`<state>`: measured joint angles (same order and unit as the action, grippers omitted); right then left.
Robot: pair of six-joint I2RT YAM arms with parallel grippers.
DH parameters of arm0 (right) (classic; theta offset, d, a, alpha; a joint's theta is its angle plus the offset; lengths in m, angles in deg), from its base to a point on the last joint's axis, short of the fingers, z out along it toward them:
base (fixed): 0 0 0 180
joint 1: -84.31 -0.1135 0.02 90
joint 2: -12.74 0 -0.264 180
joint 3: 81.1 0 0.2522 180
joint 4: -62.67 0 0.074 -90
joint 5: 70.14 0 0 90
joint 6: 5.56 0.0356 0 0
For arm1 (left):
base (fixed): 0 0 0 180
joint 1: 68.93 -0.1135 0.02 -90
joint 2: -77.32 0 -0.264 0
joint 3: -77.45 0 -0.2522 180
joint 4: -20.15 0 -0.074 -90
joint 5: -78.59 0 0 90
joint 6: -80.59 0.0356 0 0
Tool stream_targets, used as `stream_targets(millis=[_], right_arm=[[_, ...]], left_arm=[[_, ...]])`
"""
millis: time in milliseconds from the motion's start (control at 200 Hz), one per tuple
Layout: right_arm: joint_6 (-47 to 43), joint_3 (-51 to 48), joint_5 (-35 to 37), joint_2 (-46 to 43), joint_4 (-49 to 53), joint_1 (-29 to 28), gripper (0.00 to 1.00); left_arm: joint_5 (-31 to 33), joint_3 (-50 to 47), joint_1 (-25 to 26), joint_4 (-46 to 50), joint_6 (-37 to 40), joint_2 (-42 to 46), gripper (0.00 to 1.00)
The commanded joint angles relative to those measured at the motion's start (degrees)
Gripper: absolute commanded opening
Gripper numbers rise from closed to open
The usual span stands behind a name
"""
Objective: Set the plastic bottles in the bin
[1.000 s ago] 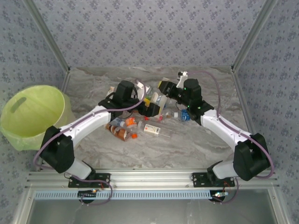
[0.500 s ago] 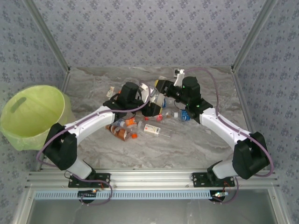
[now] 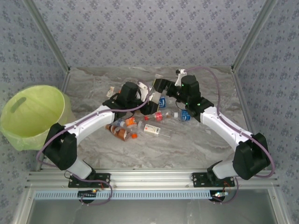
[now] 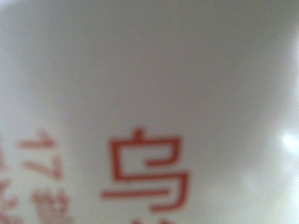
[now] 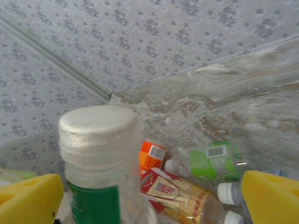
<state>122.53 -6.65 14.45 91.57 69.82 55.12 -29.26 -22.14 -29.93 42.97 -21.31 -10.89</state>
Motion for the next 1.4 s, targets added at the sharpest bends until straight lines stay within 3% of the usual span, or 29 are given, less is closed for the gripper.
stream_targets(millis=[0,35,185,505,690,810,874,964,1059,1219,1304,1394], right_arm=[[0.1,-0.9,8.1,-2.7,3.6,-0.4,1.00],[0.4,-0.6,10.2,-2.7,5.6,-0.4,1.00],[1.6,0.6,15.1,-2.7,12.1,0.0,1.00],[1.7,-3.8,20.9,-4.4,8.1,0.0,1.00],[1.9,-6.3,23.9,-5.2,6.3,-0.1,1.00],[2.4,-6.5,24.4,-5.0,6.0,0.0,1.00],[3.3,-6.4,24.3,-4.9,6.1,0.0,1.00],[3.6,-6.5,23.8,-4.7,6.0,0.1,1.00],[3.6,-6.4,23.8,-4.6,6.1,0.2,1.00],[2.4,-5.5,21.9,-4.8,6.6,0.4,1.00],[0.9,-4.8,20.6,-5.1,7.3,0.4,1.00],[0.0,-4.4,20.3,-5.3,8.0,0.4,1.00]], left_arm=[[5.3,4.3,-0.2,4.6,3.2,1.7,0.09],[7.1,4.4,-0.3,5.4,3.5,2.3,0.00],[12.9,3.9,-1.2,7.3,4.7,6.5,0.00],[26.1,4.9,-5.2,13.6,5.0,19.1,0.00],[45.9,10.5,-6.2,23.6,7.4,24.4,0.00],[56.6,12.2,-7.4,26.3,8.6,27.0,0.00],[65.5,12.5,-8.2,26.9,9.8,28.2,0.00],[73.4,13.4,-13.1,28.8,8.6,29.2,0.00],[74.4,13.7,-20.4,32.7,3.2,30.3,0.00],[76.7,10.6,-27.8,33.3,-3.4,32.3,0.00],[84.2,7.1,-31.6,32.5,-10.2,33.2,0.03],[83.1,6.7,-37.1,37.7,-19.4,33.2,0.03]])
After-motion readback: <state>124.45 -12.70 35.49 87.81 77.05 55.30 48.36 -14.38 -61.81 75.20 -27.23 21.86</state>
